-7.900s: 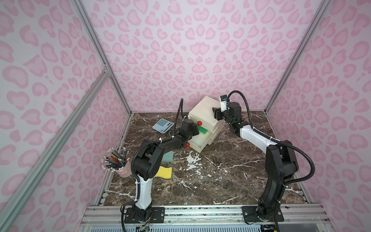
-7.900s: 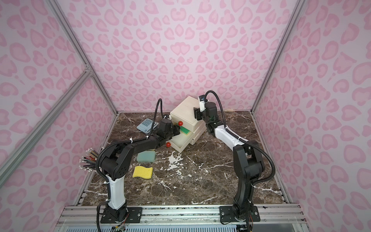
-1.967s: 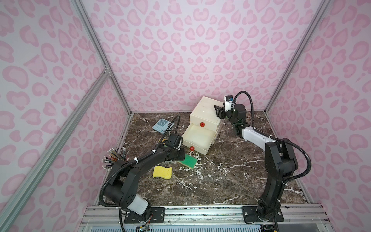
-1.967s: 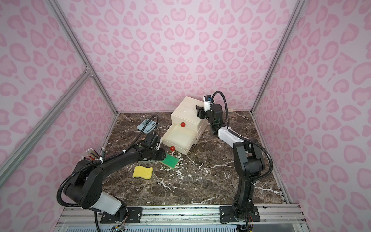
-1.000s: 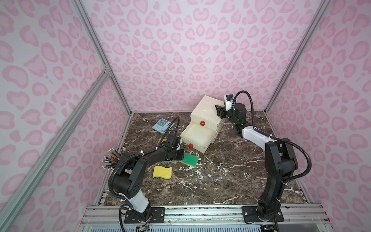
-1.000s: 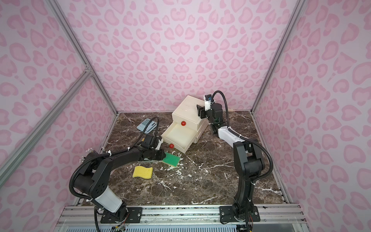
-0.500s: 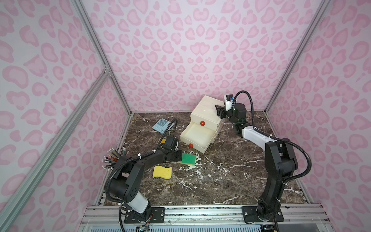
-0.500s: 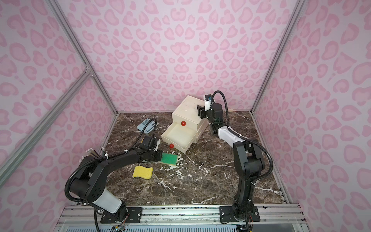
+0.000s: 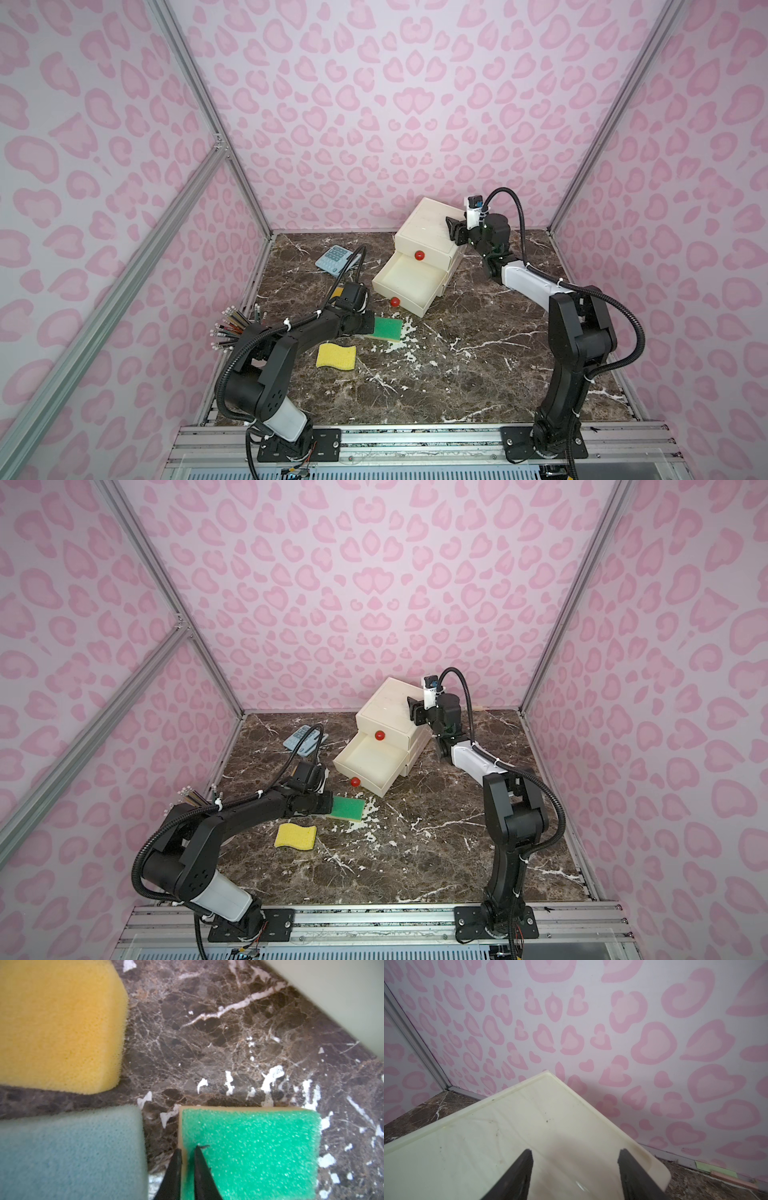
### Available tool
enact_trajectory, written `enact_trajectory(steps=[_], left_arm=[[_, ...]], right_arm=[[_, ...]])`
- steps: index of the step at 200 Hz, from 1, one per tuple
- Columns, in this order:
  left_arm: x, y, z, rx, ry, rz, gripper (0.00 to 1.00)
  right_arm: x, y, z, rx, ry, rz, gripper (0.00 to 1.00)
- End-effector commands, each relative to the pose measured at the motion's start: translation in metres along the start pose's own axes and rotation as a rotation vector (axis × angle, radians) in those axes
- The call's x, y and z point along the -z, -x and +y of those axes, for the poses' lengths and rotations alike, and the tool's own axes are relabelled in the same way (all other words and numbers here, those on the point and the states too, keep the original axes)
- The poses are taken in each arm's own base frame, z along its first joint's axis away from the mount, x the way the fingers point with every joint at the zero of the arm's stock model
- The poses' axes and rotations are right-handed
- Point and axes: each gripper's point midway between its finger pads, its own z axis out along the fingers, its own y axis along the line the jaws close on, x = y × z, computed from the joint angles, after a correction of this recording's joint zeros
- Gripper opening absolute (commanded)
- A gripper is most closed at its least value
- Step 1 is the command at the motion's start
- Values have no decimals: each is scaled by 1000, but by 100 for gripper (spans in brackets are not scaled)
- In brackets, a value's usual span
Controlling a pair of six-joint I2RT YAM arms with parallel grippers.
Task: Take the sponge out of the drawer
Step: Adjust the sponge at the center of the board.
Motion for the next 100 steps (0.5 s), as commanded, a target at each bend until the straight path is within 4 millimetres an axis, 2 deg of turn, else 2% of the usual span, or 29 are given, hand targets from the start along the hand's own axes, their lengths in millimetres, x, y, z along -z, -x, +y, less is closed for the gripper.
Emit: enact_trajectory(steps=[1,62,100], left_arm=[[6,2,1,7,7,-12,25],[35,18,-6,3,-13,-78,31],[40,16,-5,9,-15,-79,31]], right_arm=[[6,-82,-5,-38,-21,288,66],[6,-79,-3,-41,-13,283,66],[5,-83,-2,-46,-6,292,67]])
